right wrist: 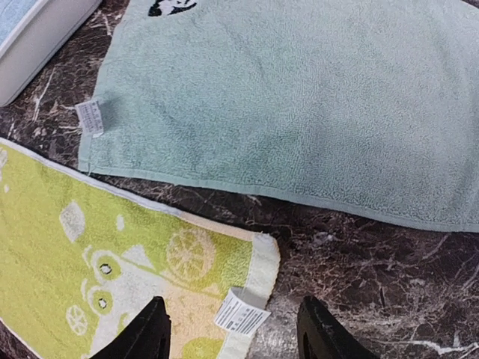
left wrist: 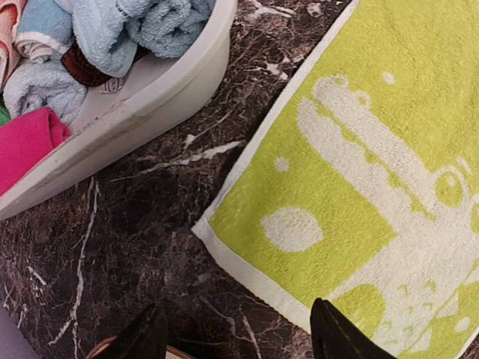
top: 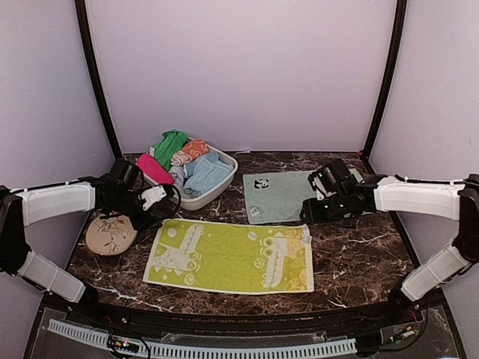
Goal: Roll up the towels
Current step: Flatten out the towel at the center of the board, then pick up the towel from the center of the board.
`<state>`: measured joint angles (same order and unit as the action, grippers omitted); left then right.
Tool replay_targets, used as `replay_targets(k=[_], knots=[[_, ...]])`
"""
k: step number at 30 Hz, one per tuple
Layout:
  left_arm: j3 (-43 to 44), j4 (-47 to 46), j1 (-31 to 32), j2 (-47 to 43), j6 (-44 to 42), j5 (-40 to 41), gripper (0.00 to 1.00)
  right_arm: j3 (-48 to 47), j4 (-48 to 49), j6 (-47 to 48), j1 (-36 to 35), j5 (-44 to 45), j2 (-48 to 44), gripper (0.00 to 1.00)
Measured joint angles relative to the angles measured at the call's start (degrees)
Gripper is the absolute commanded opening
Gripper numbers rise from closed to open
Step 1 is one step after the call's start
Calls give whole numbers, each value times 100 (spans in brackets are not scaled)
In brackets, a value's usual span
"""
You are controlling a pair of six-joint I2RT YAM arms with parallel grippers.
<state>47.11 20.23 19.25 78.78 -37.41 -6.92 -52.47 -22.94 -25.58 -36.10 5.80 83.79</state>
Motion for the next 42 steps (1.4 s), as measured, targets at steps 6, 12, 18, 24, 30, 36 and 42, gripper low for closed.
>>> replay_targets(k=[6,12,18,24,30,36,42], knots=[[48,120,-11,140,37,-177,56,118,-70,15,-81,140,-81,52],[841,85,-278,1305,527,-361,56,-48,-111,173,66,68,732,44],[946,-2,-420,1670,841,-682,59,-129,17,299,339,-157,1064,39],[1134,-24,-437,2037,944,-984,56,-175,146,400,468,-507,1290,33],[1211,-26,-562,2249,984,-1082,47,-195,280,420,468,-767,1346,23],[1292,11,-691,2382,986,-1244,43,-195,382,411,468,-896,1405,18],[1296,26,-710,2505,1019,-1438,27,-195,442,407,468,-951,1460,0]])
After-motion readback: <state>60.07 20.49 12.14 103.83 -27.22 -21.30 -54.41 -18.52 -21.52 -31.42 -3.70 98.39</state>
